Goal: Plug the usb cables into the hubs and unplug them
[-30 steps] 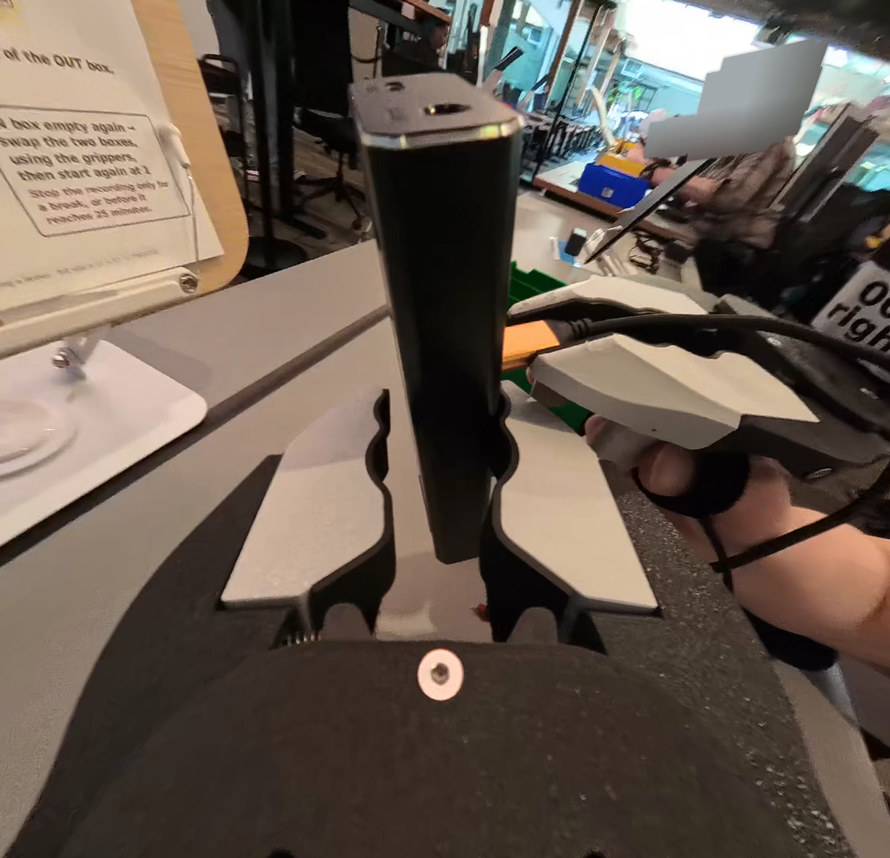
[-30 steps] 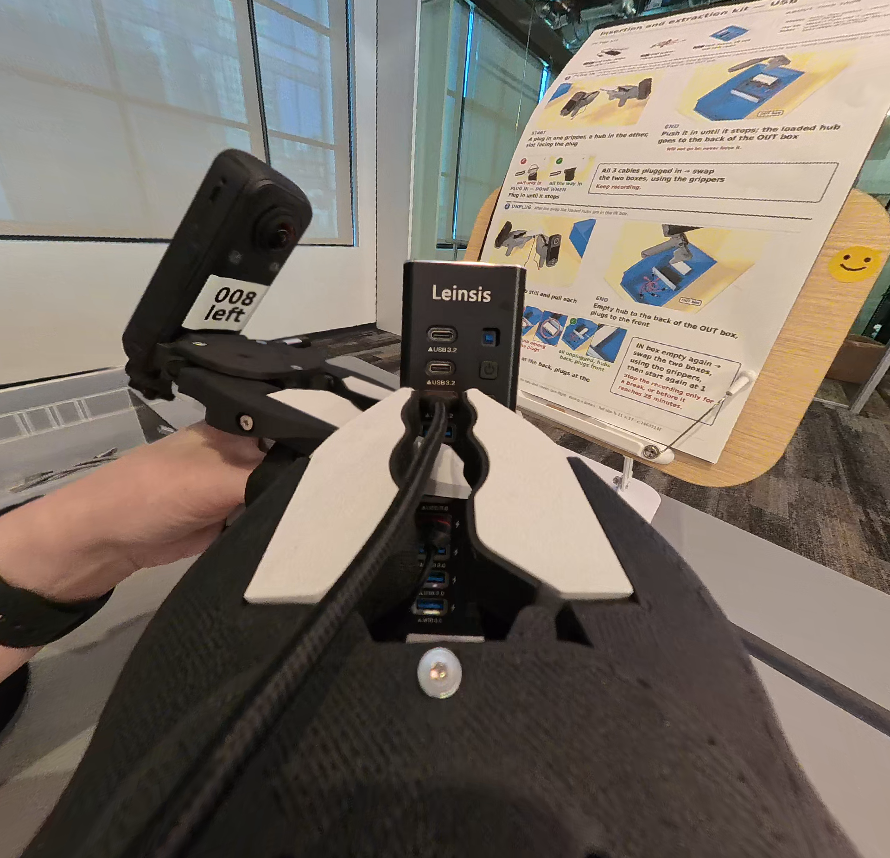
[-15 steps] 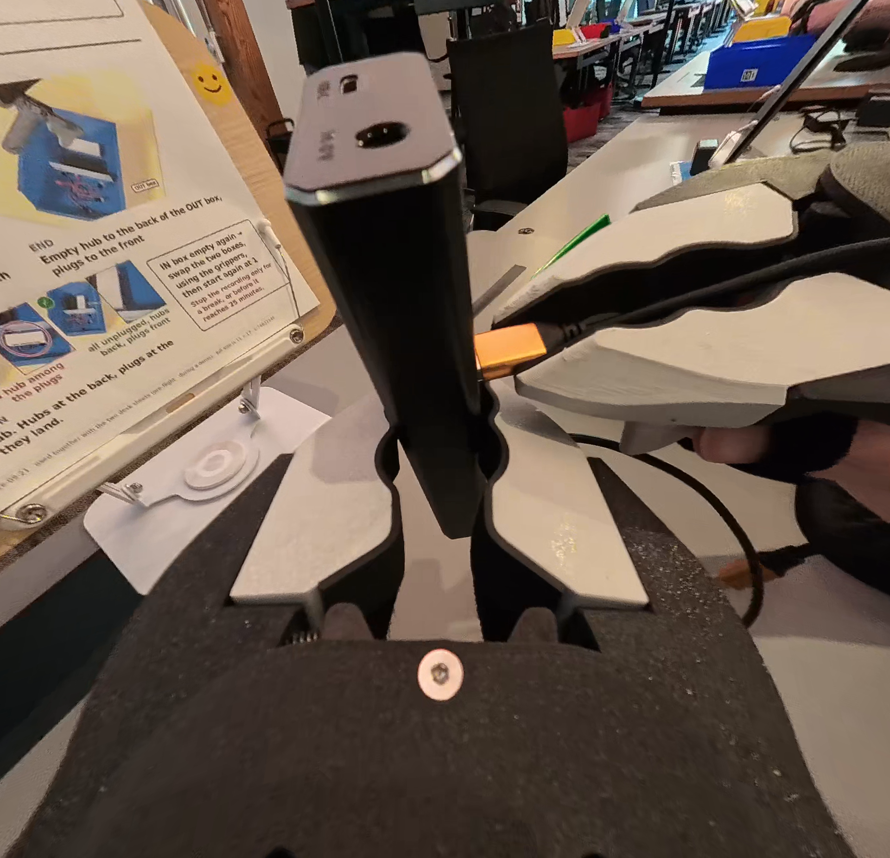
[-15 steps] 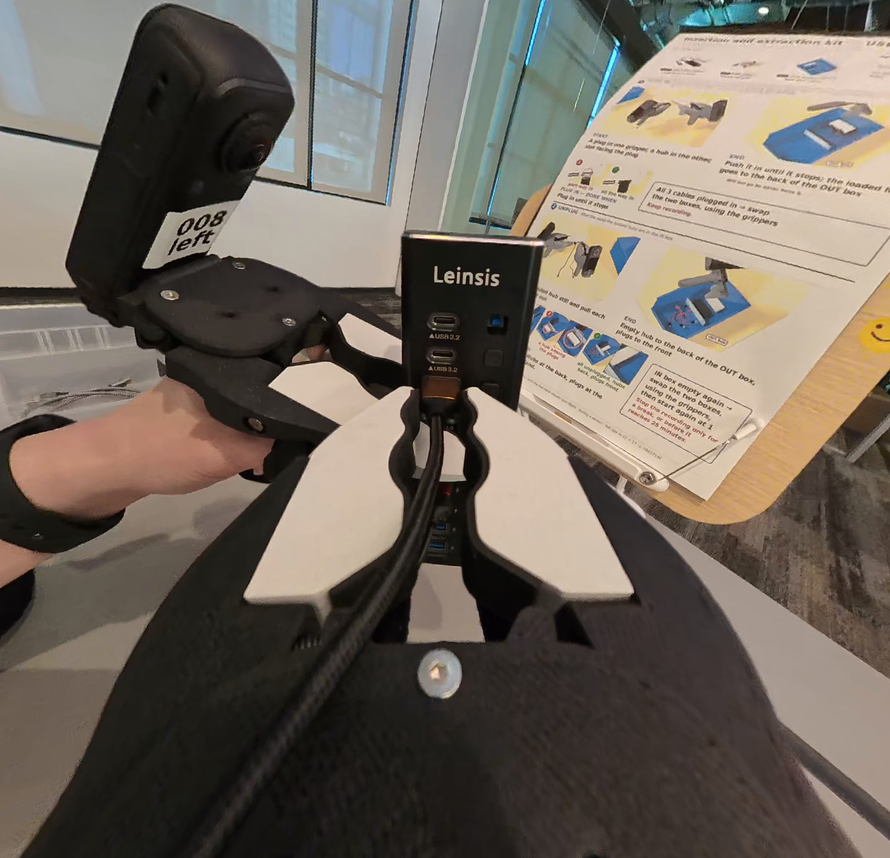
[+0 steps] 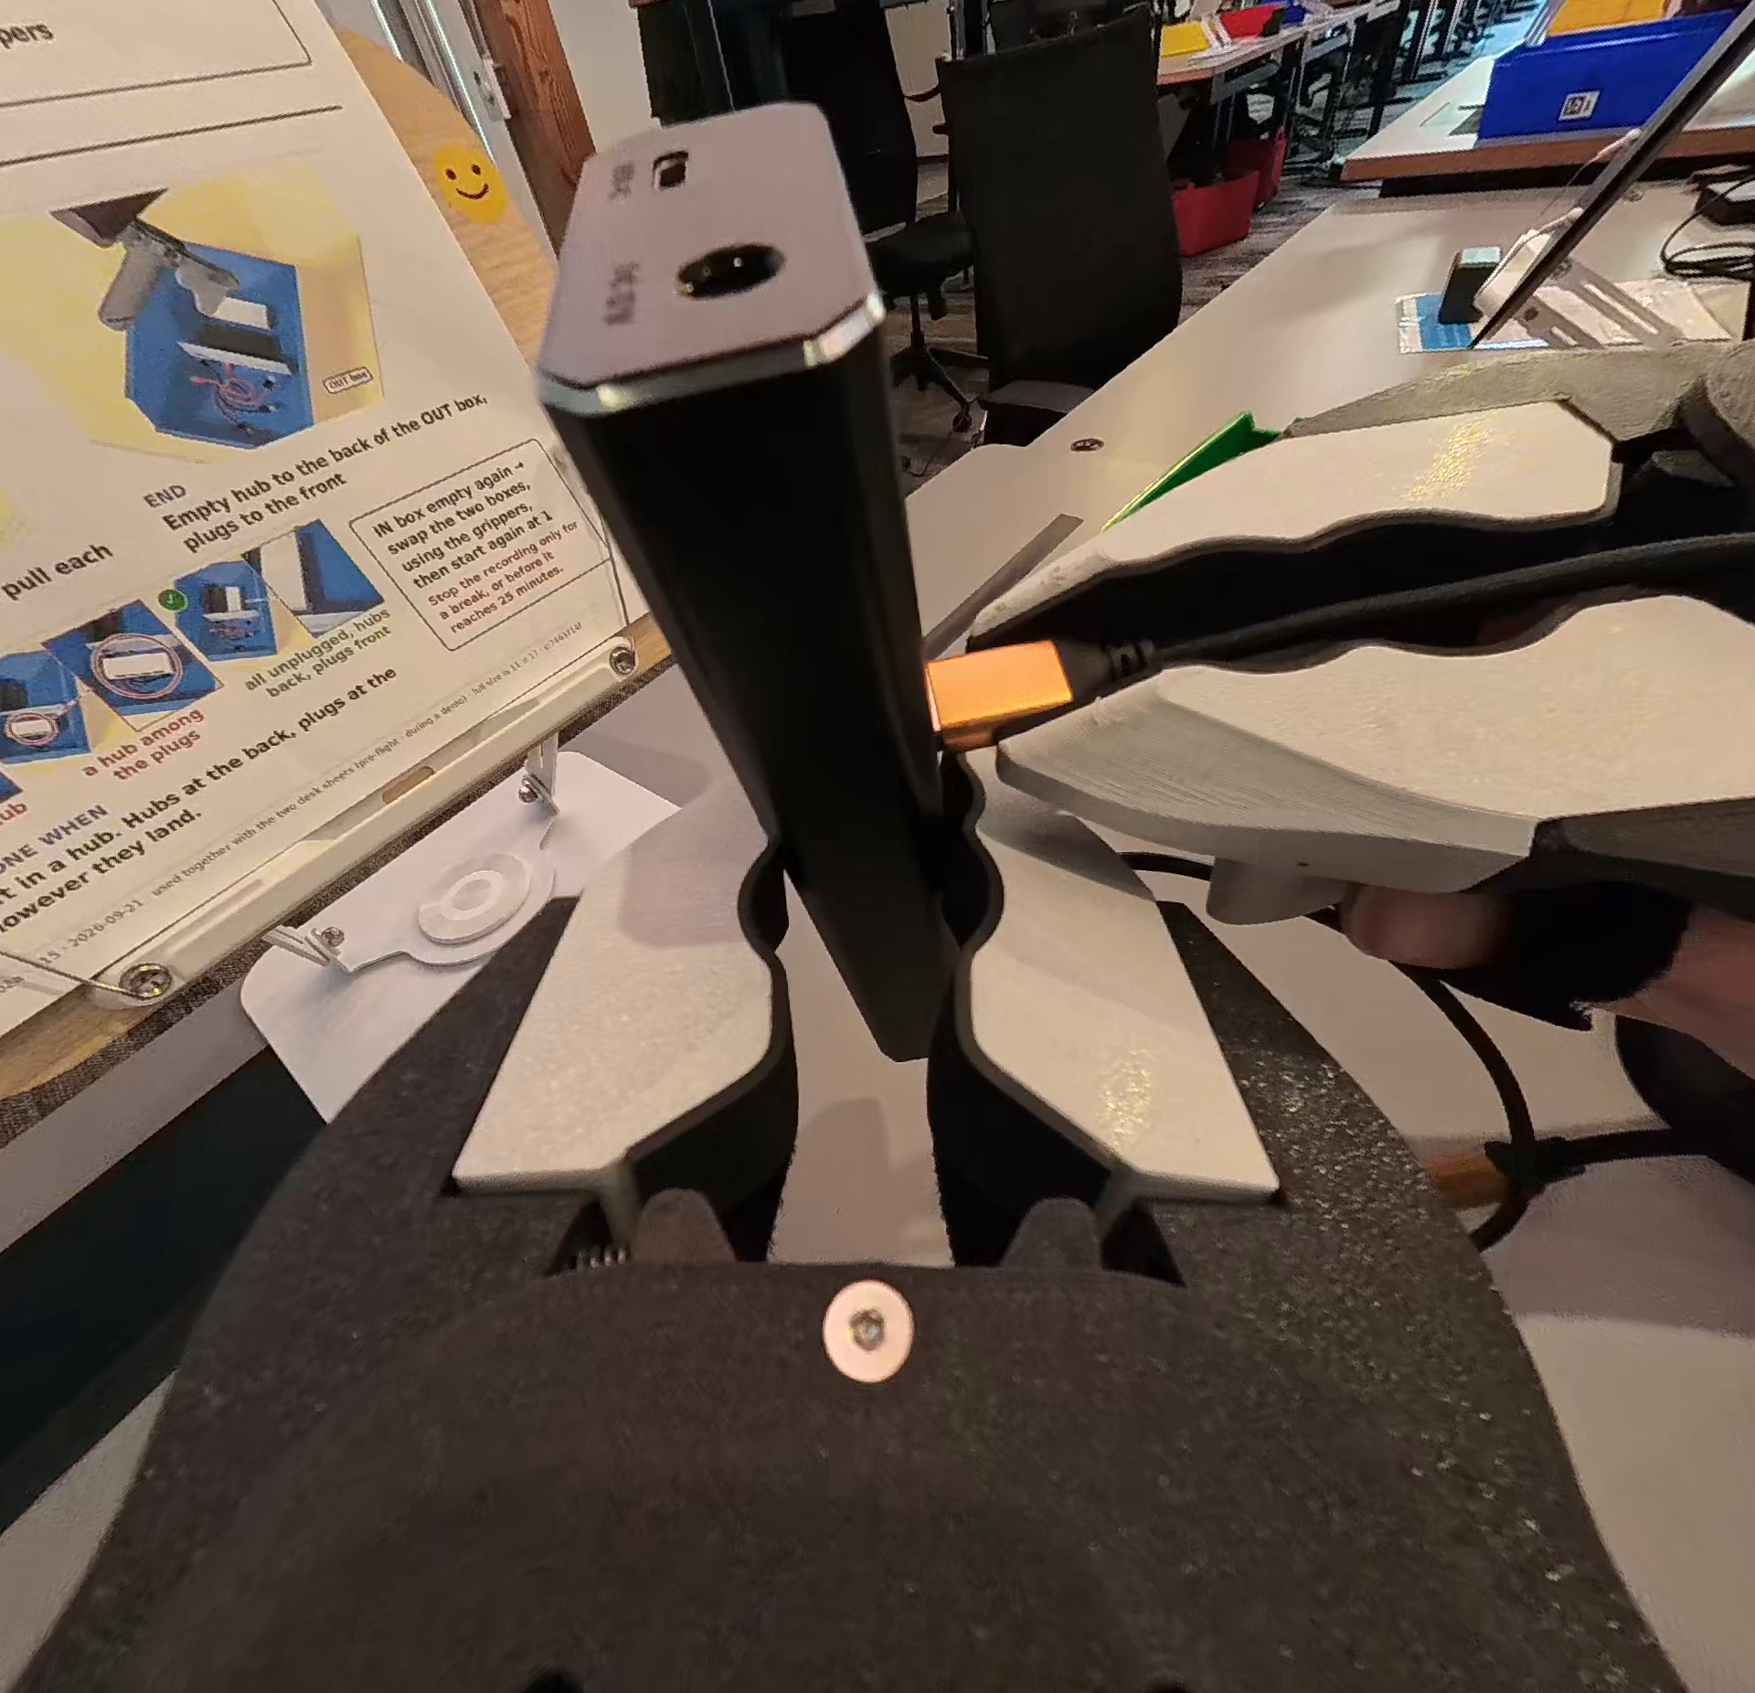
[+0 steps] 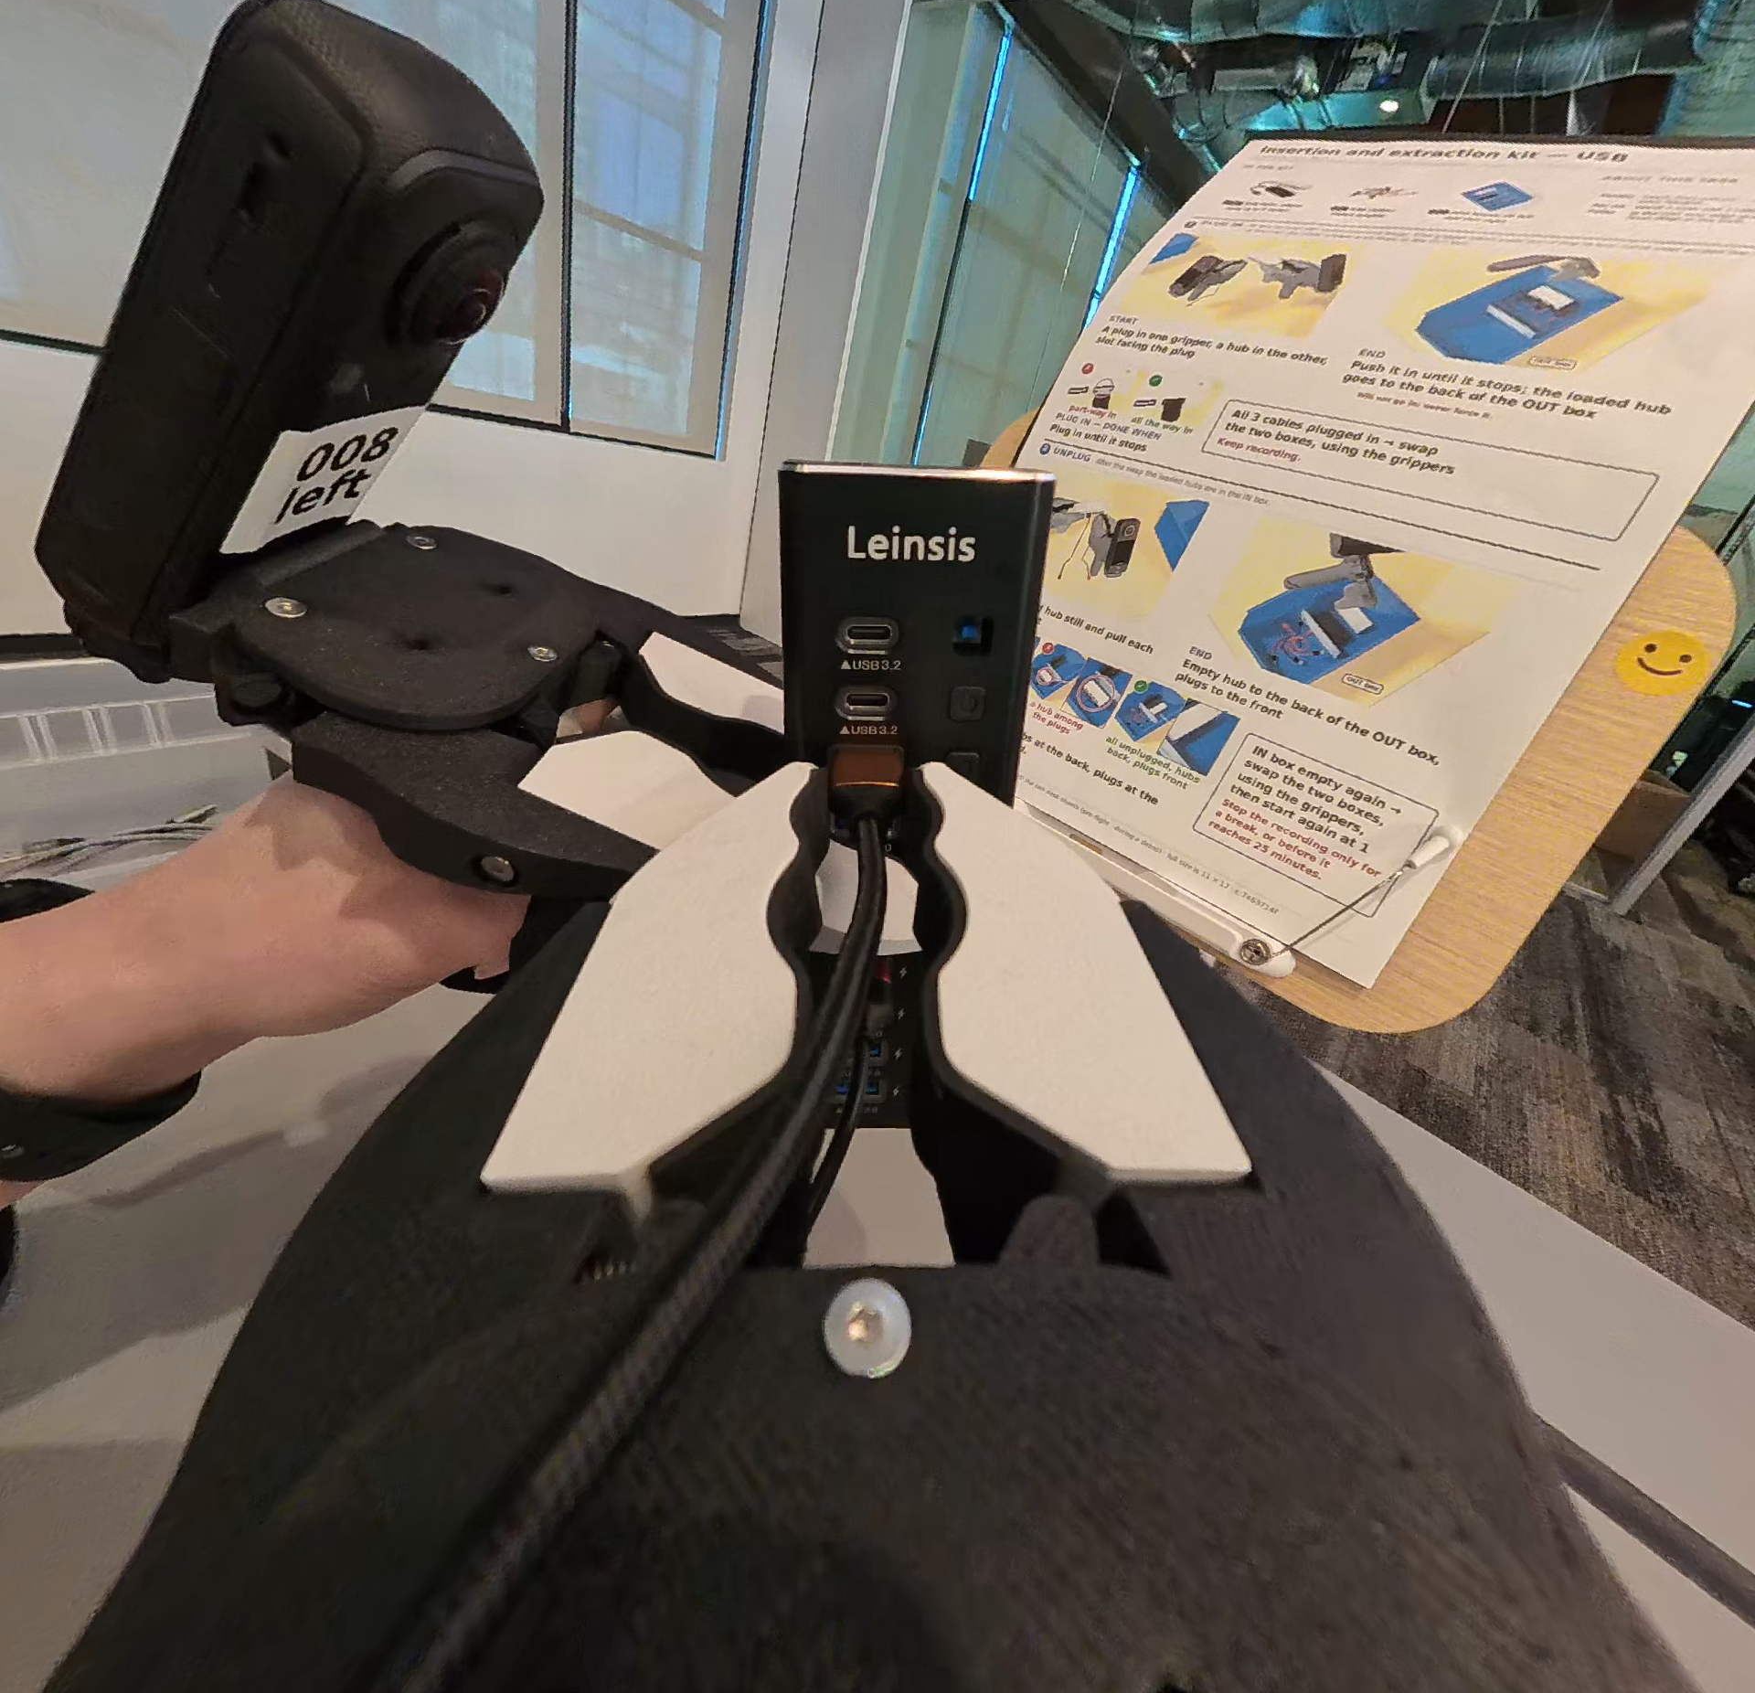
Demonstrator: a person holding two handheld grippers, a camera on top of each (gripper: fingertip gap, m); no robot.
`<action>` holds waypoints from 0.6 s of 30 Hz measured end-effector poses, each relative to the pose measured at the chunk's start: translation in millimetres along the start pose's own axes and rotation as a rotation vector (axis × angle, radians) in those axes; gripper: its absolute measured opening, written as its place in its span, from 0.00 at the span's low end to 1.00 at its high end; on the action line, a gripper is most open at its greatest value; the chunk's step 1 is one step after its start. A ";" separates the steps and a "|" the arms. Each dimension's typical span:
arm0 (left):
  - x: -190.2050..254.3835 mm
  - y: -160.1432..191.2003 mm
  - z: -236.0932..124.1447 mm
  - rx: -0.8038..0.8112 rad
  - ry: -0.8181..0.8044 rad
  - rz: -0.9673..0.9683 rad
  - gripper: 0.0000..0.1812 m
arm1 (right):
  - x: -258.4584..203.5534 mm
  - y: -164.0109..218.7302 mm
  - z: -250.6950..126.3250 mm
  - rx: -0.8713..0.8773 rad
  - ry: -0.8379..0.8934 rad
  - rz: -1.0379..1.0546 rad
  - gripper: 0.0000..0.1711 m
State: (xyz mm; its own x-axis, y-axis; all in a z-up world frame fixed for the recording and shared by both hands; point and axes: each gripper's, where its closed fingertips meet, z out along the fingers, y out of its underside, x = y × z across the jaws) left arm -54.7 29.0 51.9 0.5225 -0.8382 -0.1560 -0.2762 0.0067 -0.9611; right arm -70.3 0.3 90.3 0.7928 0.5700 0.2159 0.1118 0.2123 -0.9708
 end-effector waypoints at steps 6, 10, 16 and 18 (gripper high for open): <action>-3.8 -1.6 -0.3 0.025 0.073 -0.115 0.16 | -2.8 -1.4 3.7 -0.019 -0.041 -0.063 0.11; -19.5 -6.0 -13.0 0.074 0.098 -0.236 0.15 | -3.2 -15.5 -5.1 0.018 -0.127 -0.005 0.14; -43.4 -3.3 -25.7 0.075 0.008 -0.238 0.15 | -18.4 19.1 9.7 -0.165 -0.188 0.164 0.13; -45.2 -1.2 -25.0 0.066 -0.008 -0.230 0.15 | -21.3 30.6 14.9 -0.198 -0.173 0.219 0.13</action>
State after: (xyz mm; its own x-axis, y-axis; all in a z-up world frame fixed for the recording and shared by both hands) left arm -98.2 53.2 65.8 0.5717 -0.8177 0.0673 -0.0958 -0.1480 -0.9843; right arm -92.7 6.4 57.5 0.6990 0.7151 -0.0015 0.0781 -0.0785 -0.9938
